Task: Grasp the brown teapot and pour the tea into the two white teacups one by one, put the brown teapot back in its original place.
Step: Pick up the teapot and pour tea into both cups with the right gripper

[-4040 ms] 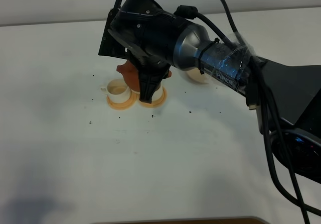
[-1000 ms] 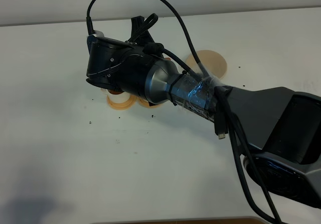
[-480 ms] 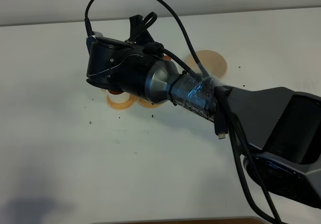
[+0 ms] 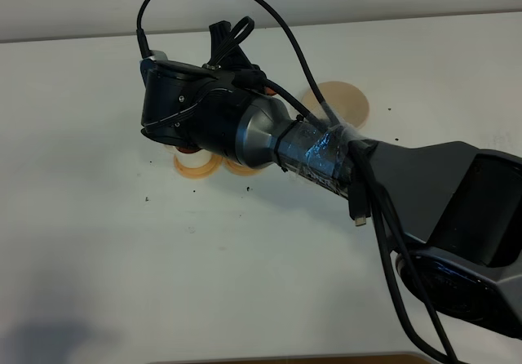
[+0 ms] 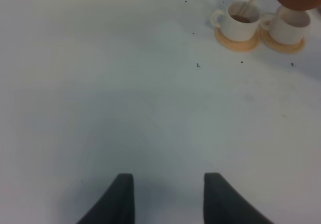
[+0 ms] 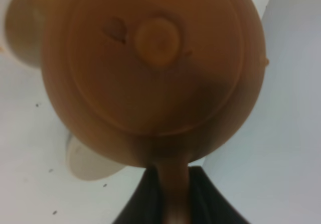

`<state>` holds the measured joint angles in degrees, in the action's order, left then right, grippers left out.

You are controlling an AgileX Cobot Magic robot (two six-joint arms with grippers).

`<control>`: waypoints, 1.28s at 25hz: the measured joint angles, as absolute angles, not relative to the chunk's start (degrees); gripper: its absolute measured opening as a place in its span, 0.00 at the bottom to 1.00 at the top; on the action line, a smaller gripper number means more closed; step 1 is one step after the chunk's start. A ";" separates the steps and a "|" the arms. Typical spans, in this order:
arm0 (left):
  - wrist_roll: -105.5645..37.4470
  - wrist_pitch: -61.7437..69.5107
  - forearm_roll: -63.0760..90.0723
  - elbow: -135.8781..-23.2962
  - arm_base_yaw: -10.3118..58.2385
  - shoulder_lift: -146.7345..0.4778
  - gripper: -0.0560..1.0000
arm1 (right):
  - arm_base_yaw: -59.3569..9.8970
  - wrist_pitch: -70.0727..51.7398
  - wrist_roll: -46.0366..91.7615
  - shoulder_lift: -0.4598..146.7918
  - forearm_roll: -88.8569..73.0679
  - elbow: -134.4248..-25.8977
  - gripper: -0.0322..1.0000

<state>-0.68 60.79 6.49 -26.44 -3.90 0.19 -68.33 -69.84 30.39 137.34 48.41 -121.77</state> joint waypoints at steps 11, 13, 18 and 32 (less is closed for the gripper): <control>-0.68 60.79 6.49 -26.44 -3.90 0.19 0.40 | -68.46 -69.84 31.74 137.34 48.97 -121.77 0.15; -0.60 60.79 6.49 -26.44 -3.90 0.19 0.40 | -68.80 -69.84 31.90 137.34 49.43 -121.77 0.15; -0.60 60.79 6.49 -26.44 -3.90 0.19 0.40 | -68.98 -69.84 31.90 137.34 50.04 -121.77 0.15; -0.60 60.79 6.49 -26.44 -3.90 0.19 0.40 | -68.98 -69.84 32.78 137.34 50.10 -121.77 0.15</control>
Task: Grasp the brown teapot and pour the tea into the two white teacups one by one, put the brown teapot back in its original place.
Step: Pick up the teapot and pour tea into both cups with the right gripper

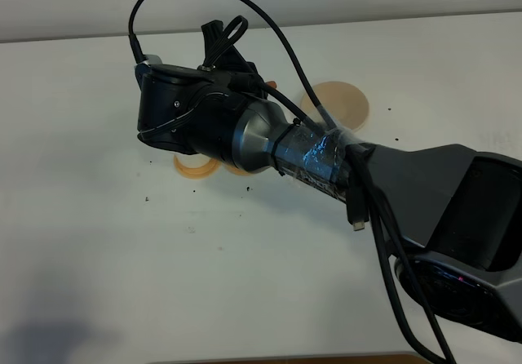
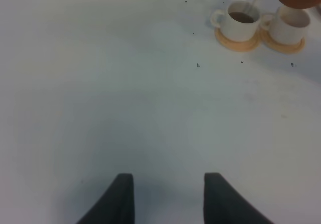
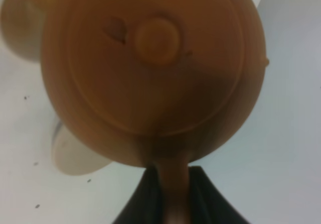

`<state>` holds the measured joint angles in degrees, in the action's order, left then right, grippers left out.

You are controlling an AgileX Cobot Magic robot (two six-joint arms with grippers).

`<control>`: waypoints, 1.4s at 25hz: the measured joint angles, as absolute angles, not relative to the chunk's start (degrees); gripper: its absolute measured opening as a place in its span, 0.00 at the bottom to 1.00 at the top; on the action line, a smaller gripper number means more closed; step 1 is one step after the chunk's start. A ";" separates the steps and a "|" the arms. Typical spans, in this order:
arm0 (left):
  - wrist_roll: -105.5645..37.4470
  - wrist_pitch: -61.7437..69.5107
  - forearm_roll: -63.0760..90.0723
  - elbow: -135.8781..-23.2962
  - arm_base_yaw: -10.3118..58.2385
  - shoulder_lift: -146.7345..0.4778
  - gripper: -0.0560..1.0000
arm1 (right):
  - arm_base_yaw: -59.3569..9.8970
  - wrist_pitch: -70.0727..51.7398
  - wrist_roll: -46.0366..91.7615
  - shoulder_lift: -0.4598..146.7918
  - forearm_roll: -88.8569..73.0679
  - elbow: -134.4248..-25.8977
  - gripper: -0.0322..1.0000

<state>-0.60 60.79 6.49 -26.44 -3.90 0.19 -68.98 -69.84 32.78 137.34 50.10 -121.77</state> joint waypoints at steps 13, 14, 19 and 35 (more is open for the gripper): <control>-0.60 60.79 6.49 -26.44 -3.90 0.19 0.40 | -68.98 -69.84 30.56 137.34 48.52 -121.77 0.15; -0.73 60.79 6.49 -26.44 -3.90 0.19 0.40 | -68.98 -69.84 29.92 137.34 48.11 -121.77 0.15; -0.73 60.79 6.49 -26.44 -3.90 0.19 0.40 | -68.98 -69.84 25.11 137.34 46.91 -121.77 0.15; -0.73 60.79 6.49 -26.44 -3.90 0.19 0.40 | -65.85 -69.90 12.43 131.62 30.53 -121.77 0.15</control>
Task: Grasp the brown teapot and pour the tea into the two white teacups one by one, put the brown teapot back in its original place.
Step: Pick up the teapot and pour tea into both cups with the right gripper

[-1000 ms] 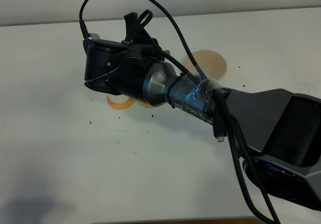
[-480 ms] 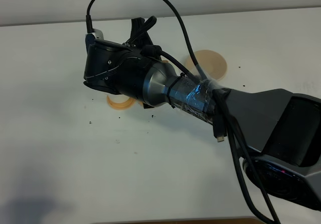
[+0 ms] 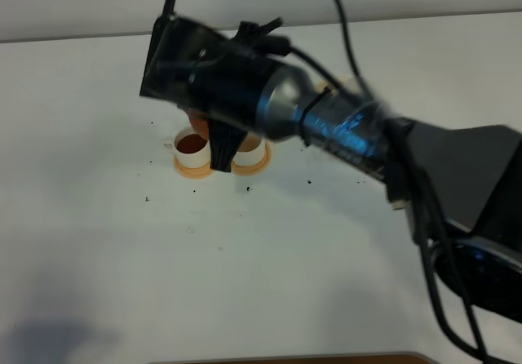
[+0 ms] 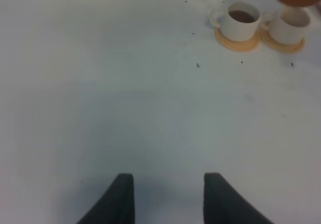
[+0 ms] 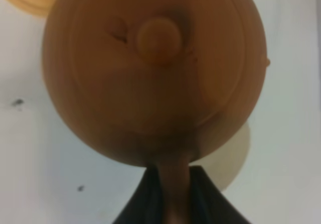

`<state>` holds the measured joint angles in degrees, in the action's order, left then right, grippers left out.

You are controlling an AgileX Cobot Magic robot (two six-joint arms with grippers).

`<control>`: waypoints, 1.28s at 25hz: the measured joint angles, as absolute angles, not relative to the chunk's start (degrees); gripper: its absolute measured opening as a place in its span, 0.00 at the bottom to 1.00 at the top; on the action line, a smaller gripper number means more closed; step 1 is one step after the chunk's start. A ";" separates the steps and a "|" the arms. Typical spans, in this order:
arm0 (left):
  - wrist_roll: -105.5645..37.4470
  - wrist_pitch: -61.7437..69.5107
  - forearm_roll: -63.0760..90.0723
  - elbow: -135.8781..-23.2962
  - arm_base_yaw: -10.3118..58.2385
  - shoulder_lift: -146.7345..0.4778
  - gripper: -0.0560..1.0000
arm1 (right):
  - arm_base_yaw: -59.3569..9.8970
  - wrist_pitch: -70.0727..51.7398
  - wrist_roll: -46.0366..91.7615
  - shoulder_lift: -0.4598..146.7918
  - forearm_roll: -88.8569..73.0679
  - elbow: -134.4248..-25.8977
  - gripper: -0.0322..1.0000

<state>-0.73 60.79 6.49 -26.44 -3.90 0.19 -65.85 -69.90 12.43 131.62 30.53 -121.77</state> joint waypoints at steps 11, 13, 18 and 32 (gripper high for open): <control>-0.67 60.79 6.49 -26.44 -3.90 0.19 0.40 | -62.82 -70.02 10.55 122.70 25.68 -108.91 0.15; -0.67 60.79 6.49 -26.44 -3.90 0.19 0.40 | -62.82 -70.09 10.14 120.82 26.62 -105.30 0.15; -0.62 60.79 6.49 -26.44 -3.90 0.19 0.40 | -62.82 -70.28 9.82 120.31 29.37 -100.54 0.15; -0.62 60.79 6.49 -26.44 -3.90 0.19 0.40 | -63.83 -67.70 9.76 123.82 39.08 -100.09 0.15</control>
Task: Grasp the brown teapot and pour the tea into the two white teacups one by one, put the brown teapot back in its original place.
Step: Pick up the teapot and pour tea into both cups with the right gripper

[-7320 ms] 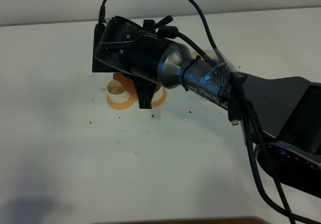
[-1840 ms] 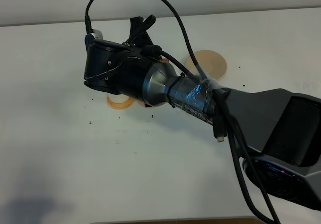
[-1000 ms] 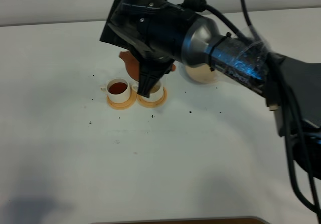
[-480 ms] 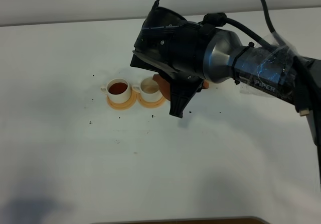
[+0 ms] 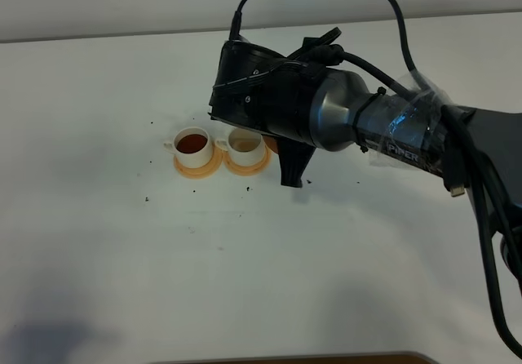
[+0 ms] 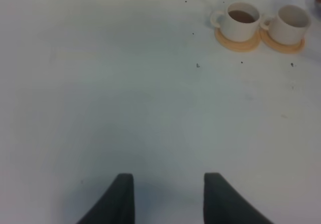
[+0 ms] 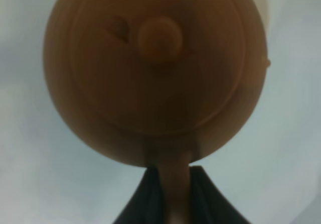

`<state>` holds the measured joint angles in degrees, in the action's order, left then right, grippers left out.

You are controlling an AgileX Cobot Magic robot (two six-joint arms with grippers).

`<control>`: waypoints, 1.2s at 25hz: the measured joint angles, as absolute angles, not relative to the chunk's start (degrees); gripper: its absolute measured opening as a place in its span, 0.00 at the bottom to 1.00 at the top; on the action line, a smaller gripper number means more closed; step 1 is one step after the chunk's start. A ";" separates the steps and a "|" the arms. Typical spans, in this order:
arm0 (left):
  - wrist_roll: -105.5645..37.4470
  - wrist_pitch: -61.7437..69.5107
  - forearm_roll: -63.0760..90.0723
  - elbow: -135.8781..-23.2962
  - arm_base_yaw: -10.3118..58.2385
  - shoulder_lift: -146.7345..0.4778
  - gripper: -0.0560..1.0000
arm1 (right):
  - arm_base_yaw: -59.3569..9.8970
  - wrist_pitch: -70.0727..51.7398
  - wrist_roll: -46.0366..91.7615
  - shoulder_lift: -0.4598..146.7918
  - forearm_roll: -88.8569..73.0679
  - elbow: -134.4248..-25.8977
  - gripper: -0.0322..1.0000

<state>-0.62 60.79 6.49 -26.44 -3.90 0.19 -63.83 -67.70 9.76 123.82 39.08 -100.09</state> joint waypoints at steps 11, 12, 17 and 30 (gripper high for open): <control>-0.62 60.79 6.49 -26.44 -3.90 0.19 0.40 | -64.53 -66.97 10.71 126.58 41.92 -100.09 0.15; -0.62 60.79 6.49 -26.44 -3.90 0.19 0.40 | -64.77 -66.93 10.85 126.58 42.61 -100.09 0.15; -0.62 60.79 6.49 -26.44 -3.90 0.19 0.40 | -65.53 -66.20 12.16 126.58 44.17 -100.09 0.15; -0.73 60.79 6.49 -26.44 -3.90 0.19 0.40 | -65.64 -67.99 15.97 126.58 45.83 -100.09 0.15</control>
<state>-0.73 60.79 6.49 -26.44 -3.90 0.19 -65.64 -67.99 15.97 126.58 45.83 -100.09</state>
